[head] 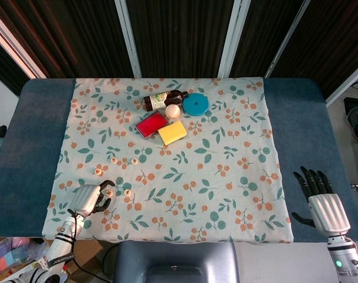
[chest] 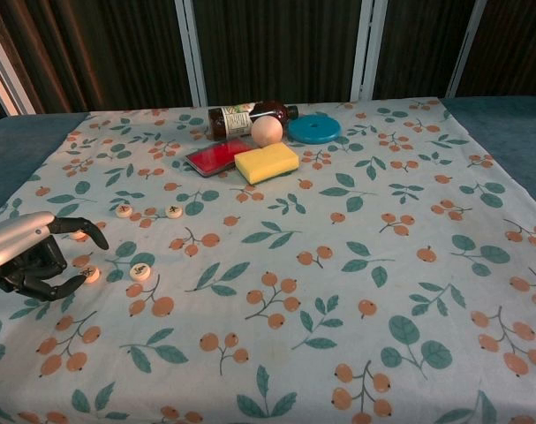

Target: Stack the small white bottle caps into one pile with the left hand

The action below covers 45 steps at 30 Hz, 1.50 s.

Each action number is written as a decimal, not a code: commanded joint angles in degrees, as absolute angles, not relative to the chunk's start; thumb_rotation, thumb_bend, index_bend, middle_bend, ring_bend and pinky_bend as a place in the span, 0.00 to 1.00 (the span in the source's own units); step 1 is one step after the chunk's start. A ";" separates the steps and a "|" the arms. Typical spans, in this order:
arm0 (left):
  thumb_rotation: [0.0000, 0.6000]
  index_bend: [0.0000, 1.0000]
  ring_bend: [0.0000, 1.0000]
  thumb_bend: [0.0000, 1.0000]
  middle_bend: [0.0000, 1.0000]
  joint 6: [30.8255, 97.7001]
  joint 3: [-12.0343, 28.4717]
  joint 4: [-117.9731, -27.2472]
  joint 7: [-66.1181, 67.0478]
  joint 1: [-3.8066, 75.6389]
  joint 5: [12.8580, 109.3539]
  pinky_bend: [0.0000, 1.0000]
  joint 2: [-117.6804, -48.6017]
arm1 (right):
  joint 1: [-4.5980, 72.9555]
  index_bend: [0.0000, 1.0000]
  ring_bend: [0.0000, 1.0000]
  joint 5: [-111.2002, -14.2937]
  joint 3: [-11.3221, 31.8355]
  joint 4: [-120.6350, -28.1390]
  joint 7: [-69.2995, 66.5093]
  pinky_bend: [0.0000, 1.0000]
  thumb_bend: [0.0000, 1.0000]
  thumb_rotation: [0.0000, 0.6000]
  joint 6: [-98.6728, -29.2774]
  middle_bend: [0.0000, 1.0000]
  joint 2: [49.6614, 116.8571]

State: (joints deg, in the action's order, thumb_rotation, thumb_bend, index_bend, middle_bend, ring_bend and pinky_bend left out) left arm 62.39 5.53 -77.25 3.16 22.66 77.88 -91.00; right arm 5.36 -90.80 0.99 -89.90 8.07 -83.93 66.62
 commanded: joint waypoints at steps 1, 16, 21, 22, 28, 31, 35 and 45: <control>1.00 0.34 1.00 0.43 1.00 62.16 5.57 -76.12 4.14 22.99 77.25 1.00 -91.83 | 5.36 0.00 0.00 -90.78 0.97 -89.92 8.00 0.00 0.05 1.00 -83.92 0.00 66.57; 1.00 0.38 1.00 0.43 1.00 61.99 4.82 -73.95 6.35 23.38 76.25 1.00 -93.15 | 5.20 0.00 0.00 -91.14 0.76 -90.06 7.29 0.00 0.05 1.00 -84.32 0.00 66.15; 1.00 0.39 1.00 0.43 1.00 61.70 4.86 -72.42 6.22 23.67 75.84 1.00 -93.98 | 5.18 0.00 0.00 -91.12 0.75 -90.10 7.12 0.00 0.05 1.00 -84.35 0.00 66.03; 1.00 0.40 1.00 0.43 1.00 61.71 4.87 -72.16 6.14 23.71 75.83 1.00 -94.11 | 5.18 0.00 0.00 -91.09 0.75 -90.11 7.11 0.00 0.05 1.00 -84.32 0.00 66.02; 1.00 0.44 1.00 0.43 1.00 62.11 4.98 -71.14 5.79 23.88 75.88 1.00 -94.68 | 5.17 0.00 0.00 -90.93 0.78 -90.20 7.21 0.00 0.05 1.00 -84.26 0.00 66.00; 1.00 0.44 1.00 0.43 1.00 61.93 4.99 -70.96 5.92 24.05 75.75 1.00 -94.65 | 5.15 0.00 0.00 -90.87 0.78 -90.30 7.24 0.00 0.05 1.00 -84.25 0.00 65.98; 1.00 0.45 1.00 0.43 1.00 61.87 4.97 -70.68 6.14 24.14 75.54 1.00 -94.69 | 5.09 0.00 0.00 -90.83 0.81 -90.32 7.23 0.00 0.05 1.00 -84.38 0.00 65.95; 1.00 0.51 1.00 0.43 1.00 62.78 6.25 -70.66 5.04 24.52 75.20 1.00 -94.47 | 5.16 0.00 0.00 -90.90 0.71 -90.30 7.63 0.00 0.05 1.00 -84.18 0.00 66.10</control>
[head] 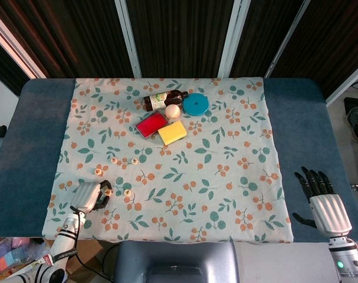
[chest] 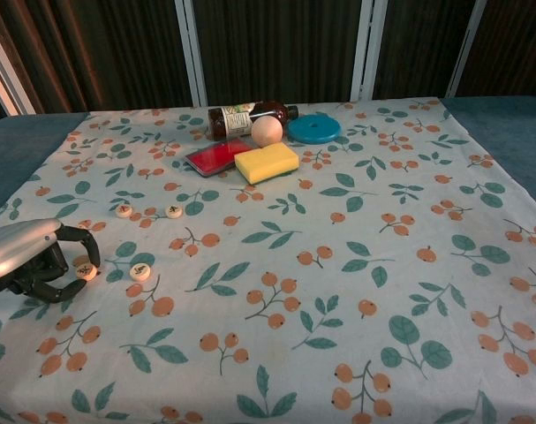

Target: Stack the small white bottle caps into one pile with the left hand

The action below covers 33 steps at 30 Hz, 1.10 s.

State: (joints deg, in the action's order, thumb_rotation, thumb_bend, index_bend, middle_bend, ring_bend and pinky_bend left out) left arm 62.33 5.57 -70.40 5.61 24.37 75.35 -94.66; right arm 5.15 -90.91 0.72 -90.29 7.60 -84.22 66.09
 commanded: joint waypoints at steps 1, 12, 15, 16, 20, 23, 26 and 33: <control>1.00 0.51 1.00 0.43 1.00 63.09 6.86 -70.83 4.60 24.65 75.01 1.00 -94.35 | 5.17 0.00 0.00 -90.89 0.70 -90.32 7.65 0.00 0.05 1.00 -84.14 0.00 66.12; 1.00 0.51 1.00 0.43 1.00 59.54 14.05 -67.50 5.14 28.89 67.58 1.00 -94.99 | 5.15 0.00 0.00 -90.86 0.66 -90.42 8.04 0.00 0.05 1.00 -84.11 0.00 66.30; 1.00 0.51 1.00 0.43 1.00 58.32 14.41 -64.95 5.97 29.87 66.16 1.00 -96.26 | 5.16 0.00 0.00 -90.83 0.66 -90.47 8.09 0.00 0.05 1.00 -84.06 0.00 66.30; 1.00 0.51 1.00 0.43 1.00 58.16 14.44 -64.17 6.16 30.08 65.91 1.00 -96.67 | 5.16 0.00 0.00 -90.82 0.66 -90.46 8.07 0.00 0.05 1.00 -84.07 0.00 66.29; 1.00 0.51 1.00 0.43 1.00 57.58 14.56 -61.67 6.08 30.73 65.14 1.00 -97.97 | 5.14 0.00 0.00 -90.69 0.74 -90.45 7.92 0.00 0.05 1.00 -84.10 0.00 66.22; 1.00 0.51 1.00 0.43 1.00 57.28 14.42 -60.56 6.12 30.99 64.92 1.00 -98.35 | 5.14 0.00 0.00 -90.65 0.73 -90.41 7.74 0.00 0.05 1.00 -84.07 0.00 66.11; 1.00 0.51 1.00 0.43 1.00 57.05 14.35 -60.01 6.04 31.14 64.71 1.00 -98.41 | 5.13 0.00 0.00 -90.68 0.74 -90.44 7.70 0.00 0.05 1.00 -84.10 0.00 66.08; 1.00 0.51 1.00 0.43 1.00 56.86 13.91 -59.96 6.24 30.99 64.39 1.00 -97.76 | 5.13 0.00 0.00 -90.69 0.72 -90.47 7.58 0.00 0.05 1.00 -84.09 0.00 66.01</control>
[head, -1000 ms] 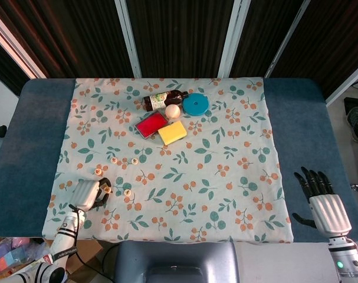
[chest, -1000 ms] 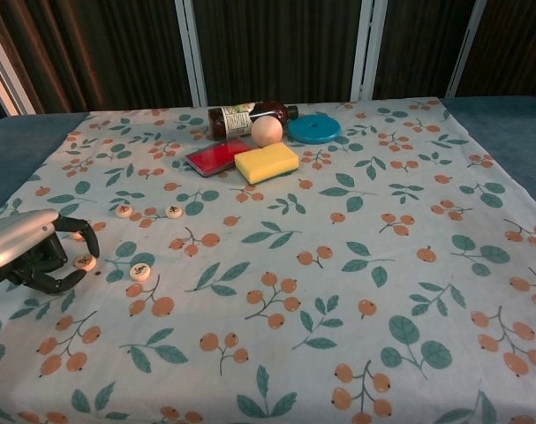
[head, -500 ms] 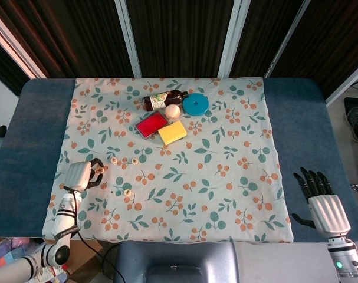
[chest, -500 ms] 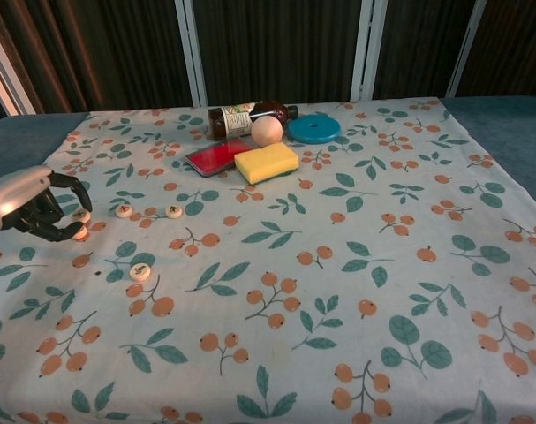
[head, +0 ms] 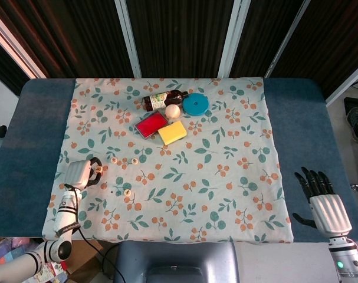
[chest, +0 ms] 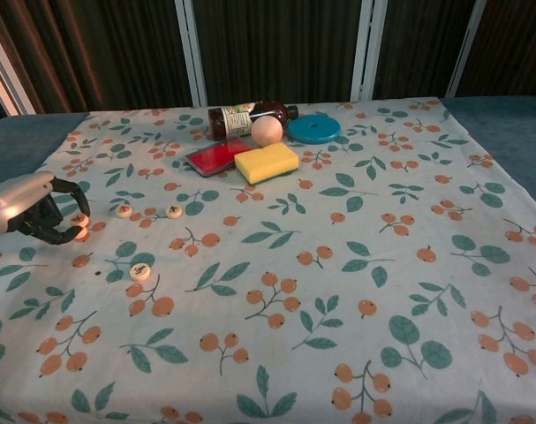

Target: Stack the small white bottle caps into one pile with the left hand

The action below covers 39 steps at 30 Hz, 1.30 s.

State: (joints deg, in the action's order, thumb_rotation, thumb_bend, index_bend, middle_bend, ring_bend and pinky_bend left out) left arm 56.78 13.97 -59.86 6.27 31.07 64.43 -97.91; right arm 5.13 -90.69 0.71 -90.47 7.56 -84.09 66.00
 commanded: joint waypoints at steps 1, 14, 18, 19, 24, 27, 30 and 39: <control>1.00 0.51 1.00 0.43 1.00 56.92 13.85 -60.03 6.22 30.94 64.40 1.00 -97.65 | 5.14 0.00 0.00 -90.69 0.73 -90.47 7.62 0.00 0.05 1.00 -84.08 0.00 66.03; 1.00 0.50 1.00 0.43 1.00 56.25 13.27 -59.87 6.31 31.02 63.92 1.00 -97.46 | 5.16 0.00 0.00 -90.68 0.69 -90.56 7.75 0.00 0.05 1.00 -83.99 0.00 66.07; 1.00 0.49 1.00 0.43 1.00 55.99 13.35 -59.65 6.13 31.18 63.71 1.00 -97.45 | 5.16 0.00 0.00 -90.66 0.66 -90.61 7.73 0.00 0.05 1.00 -83.94 0.00 66.01; 1.00 0.49 1.00 0.43 1.00 55.90 13.33 -59.56 6.12 31.21 63.66 1.00 -97.46 | 5.14 0.00 0.00 -90.65 0.67 -90.63 7.71 0.00 0.05 1.00 -83.97 0.00 65.99; 1.00 0.47 1.00 0.43 1.00 55.45 13.04 -59.53 6.03 31.24 63.63 1.00 -97.24 | 5.10 0.00 0.00 -90.62 0.71 -90.66 7.68 0.00 0.05 1.00 -84.07 0.00 65.97; 1.00 0.43 1.00 0.43 1.00 55.49 12.99 -59.57 5.94 31.25 63.65 1.00 -97.21 | 5.08 0.00 0.00 -90.59 0.71 -90.66 7.69 0.00 0.05 1.00 -84.08 0.00 65.96; 1.00 0.39 1.00 0.43 1.00 55.52 13.12 -59.62 5.76 31.31 63.56 1.00 -97.18 | 5.07 0.00 0.00 -90.63 0.68 -90.71 7.73 0.00 0.05 1.00 -84.08 0.00 65.94; 1.00 0.36 1.00 0.43 1.00 57.11 12.76 -61.95 4.37 30.65 64.91 1.00 -95.95 | 5.02 0.00 0.00 -90.67 0.64 -90.79 7.69 0.00 0.05 1.00 -84.13 0.00 65.82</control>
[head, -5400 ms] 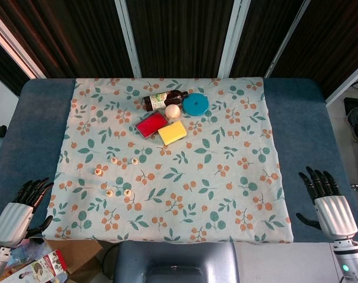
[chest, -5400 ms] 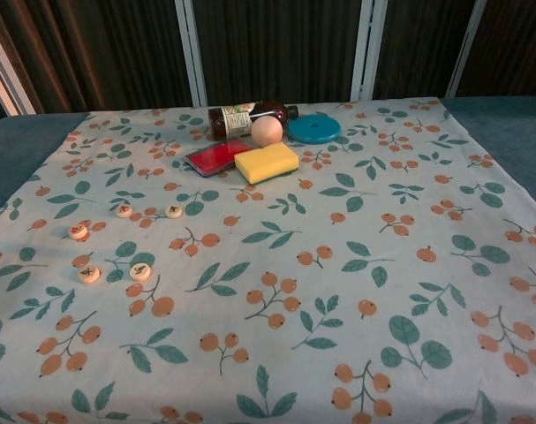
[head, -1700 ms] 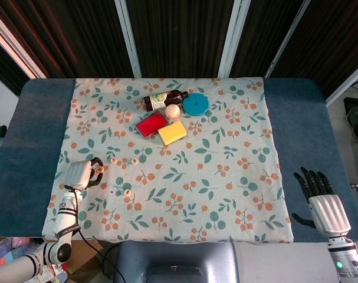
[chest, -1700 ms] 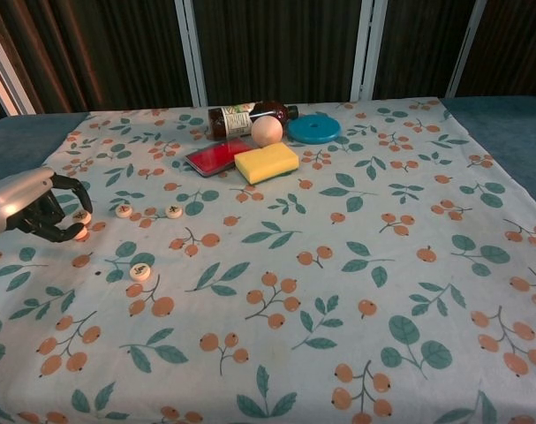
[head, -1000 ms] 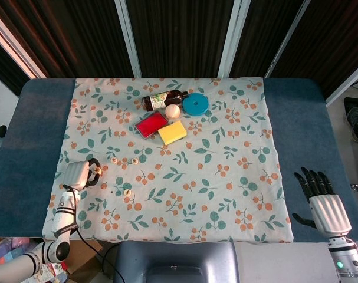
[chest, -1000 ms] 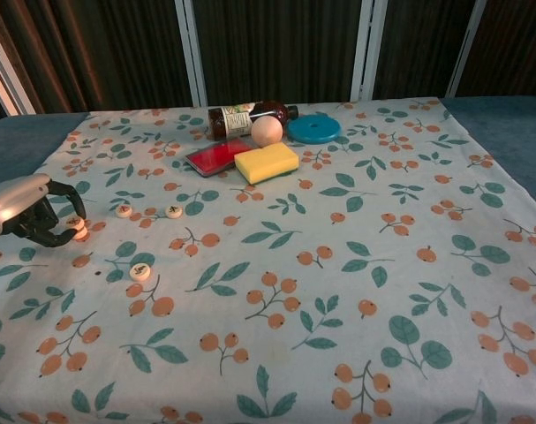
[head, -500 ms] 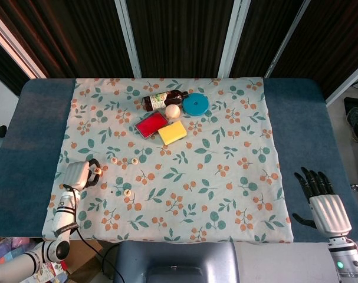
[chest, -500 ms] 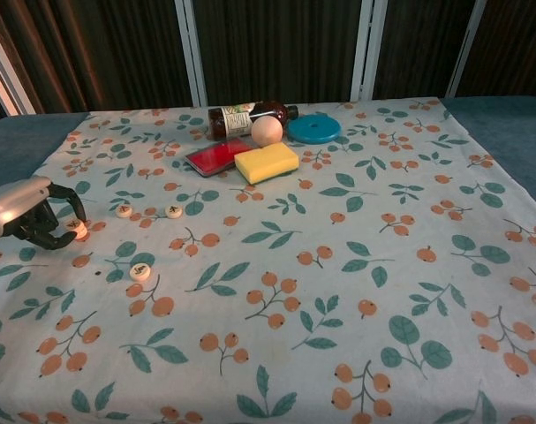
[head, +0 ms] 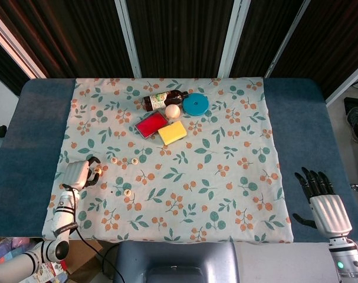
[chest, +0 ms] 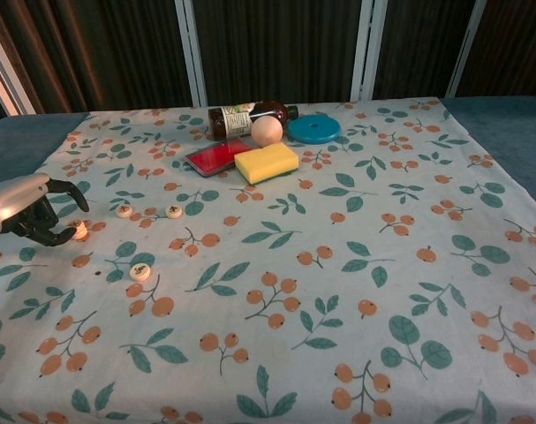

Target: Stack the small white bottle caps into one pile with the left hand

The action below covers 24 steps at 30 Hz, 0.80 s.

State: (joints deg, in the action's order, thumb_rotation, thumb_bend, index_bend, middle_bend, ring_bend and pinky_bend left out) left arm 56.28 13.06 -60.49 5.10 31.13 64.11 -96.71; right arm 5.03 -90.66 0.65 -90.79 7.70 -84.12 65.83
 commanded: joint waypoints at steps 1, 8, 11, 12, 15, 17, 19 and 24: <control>1.00 0.36 1.00 0.43 1.00 57.54 12.45 -63.21 3.76 30.28 65.53 1.00 -95.31 | 5.01 0.00 0.00 -90.69 0.63 -90.78 7.68 0.00 0.05 1.00 -84.14 0.00 65.82; 1.00 0.36 1.00 0.43 1.00 61.19 7.46 -78.47 -2.69 26.35 73.55 1.00 -87.59 | 5.10 0.00 0.00 -91.05 0.44 -90.77 7.81 0.00 0.05 1.00 -83.99 0.00 65.91; 1.00 0.36 1.00 0.43 1.00 62.18 5.28 -81.89 -2.90 25.60 76.43 1.00 -86.52 | 5.21 0.00 0.00 -91.42 0.25 -90.82 7.99 0.00 0.05 1.00 -83.82 0.00 66.00; 1.00 0.35 1.00 0.43 1.00 62.31 4.70 -82.56 -2.61 25.51 77.09 1.00 -86.57 | 5.27 0.00 0.00 -91.55 0.19 -90.84 8.04 0.00 0.05 1.00 -83.74 0.00 66.04; 1.00 0.35 1.00 0.43 1.00 62.22 3.54 -83.24 -0.90 25.56 77.92 1.00 -88.12 | 5.41 0.00 0.00 -91.95 -0.08 -90.88 8.10 0.00 0.05 1.00 -83.47 0.00 66.07; 1.00 0.34 1.00 0.43 1.00 61.86 3.55 -82.87 0.07 25.78 77.49 1.00 -89.40 | 5.40 0.00 0.00 -92.13 -0.17 -90.93 7.93 0.00 0.05 1.00 -83.53 0.00 66.00; 1.00 0.34 1.00 0.43 1.00 61.46 3.74 -82.50 0.67 26.05 76.90 1.00 -90.83 | 5.33 0.00 0.00 -92.20 -0.18 -90.92 7.68 0.00 0.05 1.00 -83.71 0.00 65.91; 1.00 0.34 1.00 0.43 1.00 61.79 4.63 -79.03 3.54 26.76 75.90 1.00 -95.22 | 5.35 0.00 0.00 -92.05 -0.22 -90.84 7.38 0.00 0.05 1.00 -83.52 0.00 65.68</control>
